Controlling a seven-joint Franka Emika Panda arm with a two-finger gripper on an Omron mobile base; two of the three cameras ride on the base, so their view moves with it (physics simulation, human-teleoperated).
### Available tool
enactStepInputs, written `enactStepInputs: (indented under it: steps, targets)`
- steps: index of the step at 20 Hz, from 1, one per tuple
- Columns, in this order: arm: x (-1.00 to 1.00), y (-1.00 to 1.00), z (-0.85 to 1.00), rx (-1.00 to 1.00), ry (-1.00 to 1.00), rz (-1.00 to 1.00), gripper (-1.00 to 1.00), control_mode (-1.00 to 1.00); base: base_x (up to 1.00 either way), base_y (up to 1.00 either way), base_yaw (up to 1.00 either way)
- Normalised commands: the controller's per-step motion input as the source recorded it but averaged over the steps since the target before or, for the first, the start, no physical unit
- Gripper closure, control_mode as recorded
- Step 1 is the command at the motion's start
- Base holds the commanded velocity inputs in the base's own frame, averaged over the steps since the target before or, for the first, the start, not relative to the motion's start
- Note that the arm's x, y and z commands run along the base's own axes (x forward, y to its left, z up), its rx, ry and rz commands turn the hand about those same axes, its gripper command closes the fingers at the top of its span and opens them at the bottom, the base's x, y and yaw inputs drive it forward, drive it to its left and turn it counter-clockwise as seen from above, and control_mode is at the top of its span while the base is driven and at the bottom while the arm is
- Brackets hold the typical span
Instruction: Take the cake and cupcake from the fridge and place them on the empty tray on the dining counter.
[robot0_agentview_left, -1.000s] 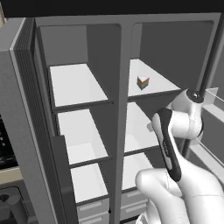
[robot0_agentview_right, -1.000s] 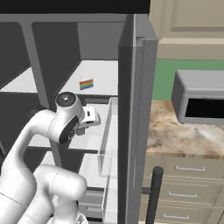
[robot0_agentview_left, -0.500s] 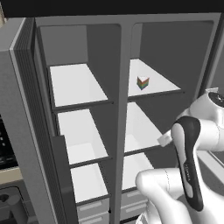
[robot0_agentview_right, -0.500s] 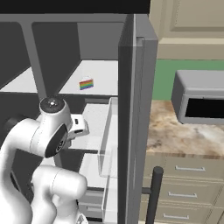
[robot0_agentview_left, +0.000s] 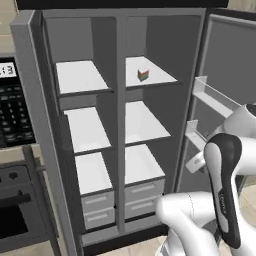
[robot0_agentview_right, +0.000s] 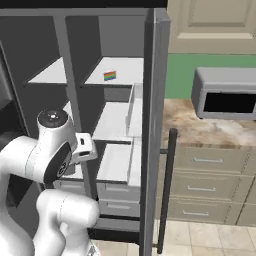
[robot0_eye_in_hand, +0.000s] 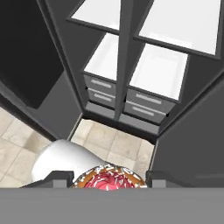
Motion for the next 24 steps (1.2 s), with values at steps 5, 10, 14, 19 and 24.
enactStepInputs:
  steps: [5, 10, 14, 19, 24]
  targets:
    - [0.0, 0.0, 0.0, 0.0, 0.0, 0.0, 1.0, 1.0, -0.97, -0.02, -0.06]
    - [0.0, 0.0, 0.0, 0.0, 0.0, 0.0, 1.0, 1.0, -0.93, -0.13, -0.42]
    - [0.0, 0.0, 0.0, 0.0, 0.0, 0.0, 1.0, 1.0, -0.48, -0.01, -0.71]
    - [0.0, 0.0, 0.0, 0.0, 0.0, 0.0, 1.0, 1.0, -0.1, -0.16, -0.72]
    - [0.0, 0.0, 0.0, 0.0, 0.0, 0.0, 1.0, 1.0, -0.02, -0.41, -0.62]
